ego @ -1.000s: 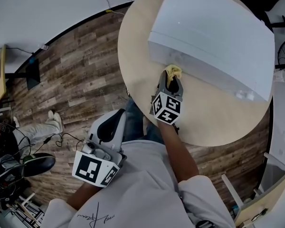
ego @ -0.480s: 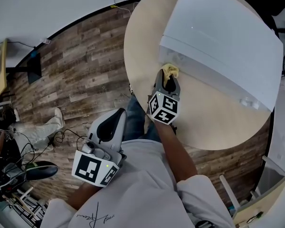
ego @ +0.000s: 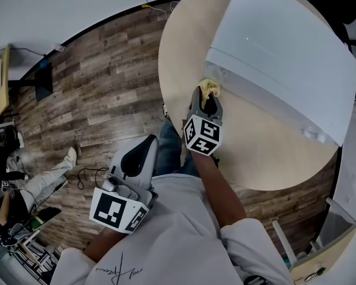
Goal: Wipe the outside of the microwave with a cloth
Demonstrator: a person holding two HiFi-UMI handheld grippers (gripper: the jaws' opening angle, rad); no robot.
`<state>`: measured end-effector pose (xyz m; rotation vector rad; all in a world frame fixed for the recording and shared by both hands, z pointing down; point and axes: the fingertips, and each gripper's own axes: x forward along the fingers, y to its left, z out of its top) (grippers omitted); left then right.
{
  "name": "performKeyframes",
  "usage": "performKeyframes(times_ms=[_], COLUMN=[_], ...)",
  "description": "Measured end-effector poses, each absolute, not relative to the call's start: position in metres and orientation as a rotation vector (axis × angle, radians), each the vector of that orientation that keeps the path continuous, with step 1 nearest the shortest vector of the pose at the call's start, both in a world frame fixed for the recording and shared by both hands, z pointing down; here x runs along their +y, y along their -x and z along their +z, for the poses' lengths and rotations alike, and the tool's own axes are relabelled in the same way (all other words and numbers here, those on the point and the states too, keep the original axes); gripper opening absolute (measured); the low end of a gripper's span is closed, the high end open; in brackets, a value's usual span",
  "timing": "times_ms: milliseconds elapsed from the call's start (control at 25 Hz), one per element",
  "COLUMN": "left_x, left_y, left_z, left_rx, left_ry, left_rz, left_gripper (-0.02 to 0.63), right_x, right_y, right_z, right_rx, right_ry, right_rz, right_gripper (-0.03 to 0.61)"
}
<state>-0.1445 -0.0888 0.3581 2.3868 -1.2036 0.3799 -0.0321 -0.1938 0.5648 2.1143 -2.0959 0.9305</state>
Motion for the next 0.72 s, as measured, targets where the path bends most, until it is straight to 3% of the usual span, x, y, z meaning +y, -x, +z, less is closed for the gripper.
performKeyframes(times_ms=[720], left_x=[-0.081], left_y=[0.137], left_z=[0.354], left_rx=[-1.187], left_ry=[-2.408], left_rz=[0.348], left_gripper=[-0.008], right_x=[-0.181], right_y=[0.057], right_z=[0.537], right_rx=[-2.288], right_ry=[-1.937], right_rz=[0.908], right_gripper=[0.124])
